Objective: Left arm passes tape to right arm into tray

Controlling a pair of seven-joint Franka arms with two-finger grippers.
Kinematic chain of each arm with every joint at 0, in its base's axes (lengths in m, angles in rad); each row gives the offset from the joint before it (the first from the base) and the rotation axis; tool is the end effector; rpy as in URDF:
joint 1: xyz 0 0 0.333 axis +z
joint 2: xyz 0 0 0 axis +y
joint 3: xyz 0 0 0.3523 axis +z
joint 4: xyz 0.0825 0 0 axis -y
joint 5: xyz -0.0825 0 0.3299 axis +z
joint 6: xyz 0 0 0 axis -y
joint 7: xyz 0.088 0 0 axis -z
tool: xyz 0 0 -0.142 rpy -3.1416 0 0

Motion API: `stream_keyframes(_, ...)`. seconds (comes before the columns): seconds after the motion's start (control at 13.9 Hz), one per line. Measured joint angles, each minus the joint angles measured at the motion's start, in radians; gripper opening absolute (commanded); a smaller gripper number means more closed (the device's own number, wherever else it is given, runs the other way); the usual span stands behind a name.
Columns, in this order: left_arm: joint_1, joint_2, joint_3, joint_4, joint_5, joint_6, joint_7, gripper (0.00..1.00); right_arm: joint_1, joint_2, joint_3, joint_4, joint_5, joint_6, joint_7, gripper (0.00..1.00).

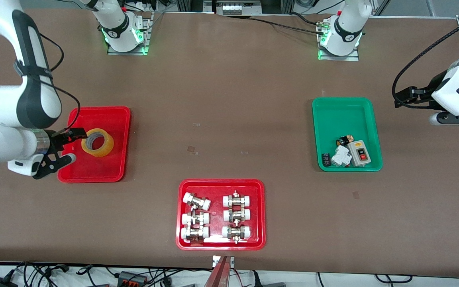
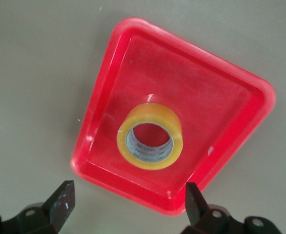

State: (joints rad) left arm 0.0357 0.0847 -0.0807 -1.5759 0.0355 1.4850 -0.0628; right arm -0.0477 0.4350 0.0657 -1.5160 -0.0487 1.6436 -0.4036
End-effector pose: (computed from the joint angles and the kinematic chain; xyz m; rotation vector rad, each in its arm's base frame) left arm 0.5096 -0.0159 0.5746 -3.0917 -0.0269 0.2689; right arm 0.6012 -0.0016 0.4104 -2.9952 -0.6554 0.4703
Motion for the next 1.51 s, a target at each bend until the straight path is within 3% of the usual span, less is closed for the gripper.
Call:
stream_keyframes(0.58, -0.008, -0.010, -0.002, 0.013, -0.017, -0.011, -0.030, 1.00, 0.061, -0.302, 0.005, -0.016, 0.012, -0.141, 0.301, 1.00)
stream_keyframes(0.79, -0.008, -0.014, -0.006, 0.032, -0.020, -0.011, -0.031, 1.00, 0.062, -0.396, 0.003, -0.122, 0.080, -0.091, 0.372, 1.00)
stream_keyframes(1.01, -0.008, -0.014, -0.007, 0.033, -0.020, -0.011, -0.031, 1.00, 0.063, -0.492, 0.004, -0.267, 0.088, -0.011, 0.409, 1.00)
stream_keyframes(1.23, -0.009, -0.014, -0.008, 0.033, -0.020, -0.011, -0.031, 1.00, 0.061, -0.478, -0.006, -0.240, 0.088, -0.039, 0.414, 1.00)
stream_keyframes(1.51, -0.008, -0.014, -0.008, 0.033, -0.020, -0.011, -0.032, 1.00, 0.061, -0.401, -0.013, -0.087, 0.088, -0.101, 0.449, 1.00)
